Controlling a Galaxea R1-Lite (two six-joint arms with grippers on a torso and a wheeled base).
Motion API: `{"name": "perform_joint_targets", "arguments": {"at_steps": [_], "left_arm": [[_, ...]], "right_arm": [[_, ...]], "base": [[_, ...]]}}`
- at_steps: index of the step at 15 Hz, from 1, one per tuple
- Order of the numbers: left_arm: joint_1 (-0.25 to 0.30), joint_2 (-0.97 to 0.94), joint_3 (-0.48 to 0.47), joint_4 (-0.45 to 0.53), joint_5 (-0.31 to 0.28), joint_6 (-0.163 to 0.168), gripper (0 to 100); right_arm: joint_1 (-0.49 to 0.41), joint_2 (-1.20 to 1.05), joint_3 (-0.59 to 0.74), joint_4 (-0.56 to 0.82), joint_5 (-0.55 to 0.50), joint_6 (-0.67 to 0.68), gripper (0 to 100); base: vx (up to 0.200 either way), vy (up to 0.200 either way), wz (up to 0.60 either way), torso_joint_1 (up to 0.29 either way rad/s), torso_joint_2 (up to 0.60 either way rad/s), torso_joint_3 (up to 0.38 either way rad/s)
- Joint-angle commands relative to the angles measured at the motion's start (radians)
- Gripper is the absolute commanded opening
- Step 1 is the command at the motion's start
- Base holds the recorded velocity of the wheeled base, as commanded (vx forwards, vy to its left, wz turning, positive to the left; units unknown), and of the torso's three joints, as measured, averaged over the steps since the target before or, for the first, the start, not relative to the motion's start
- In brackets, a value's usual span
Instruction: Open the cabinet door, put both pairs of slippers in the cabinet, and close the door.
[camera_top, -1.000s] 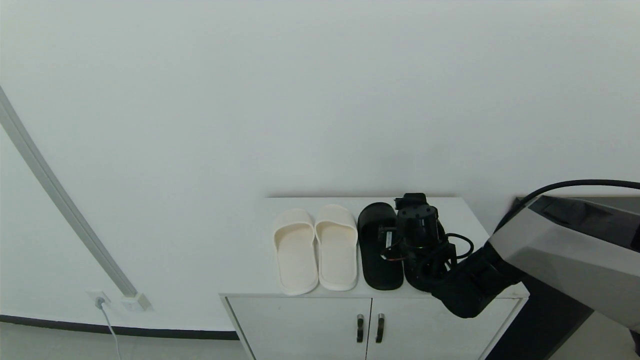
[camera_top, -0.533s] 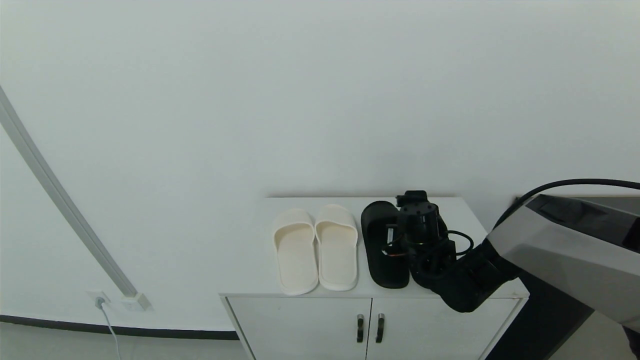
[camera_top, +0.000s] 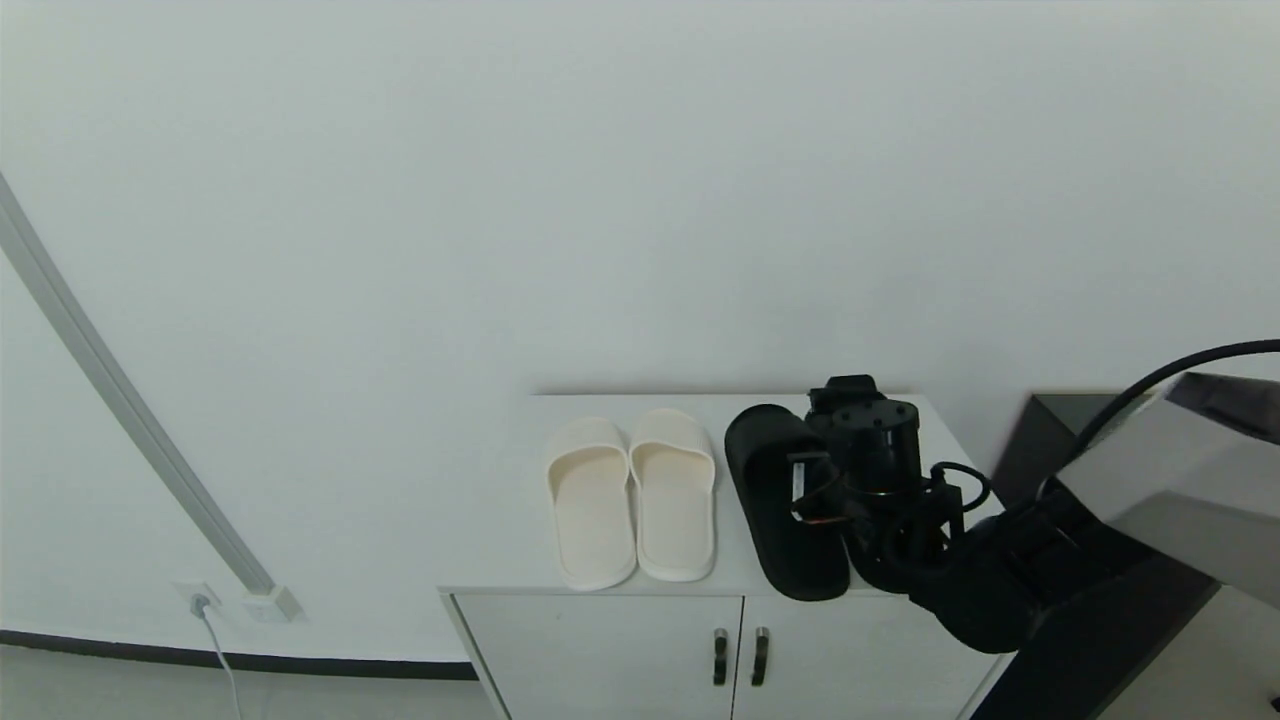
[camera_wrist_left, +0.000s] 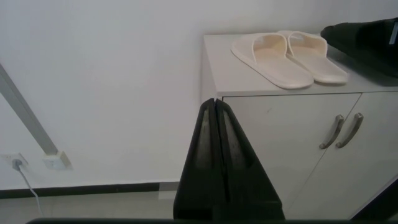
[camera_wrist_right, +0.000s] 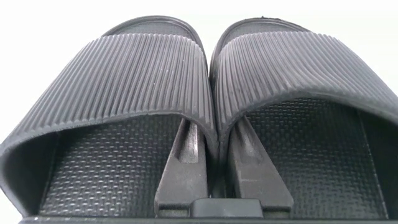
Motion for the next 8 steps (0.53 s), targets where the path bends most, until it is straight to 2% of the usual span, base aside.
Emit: {"name": "perform_joint_targets", "arguments": {"at_steps": [1,3,8], "left_arm": [[0.000,0.000,0.000,-0.001,0.001,0.000,0],[0.000,0.000,0.000,-0.001,0.001,0.000,0],[0.000,0.000,0.000,-0.001,0.001,0.000,0]], "right_arm": [[0.036,-0.126,0.084,0.002,0.033,-0.008,0],[0.054,-0.183,0.139,0.000,0.062,-0.037,0],[0.088,-0.333,0.270,0.013,0.276,-0.039,0]], "base": [[0.000,0.000,0.00,0.000,0.00,0.000],[0.000,0.000,0.00,0.000,0.00,0.000],[0.000,0.000,0.00,0.000,0.00,0.000]]}}
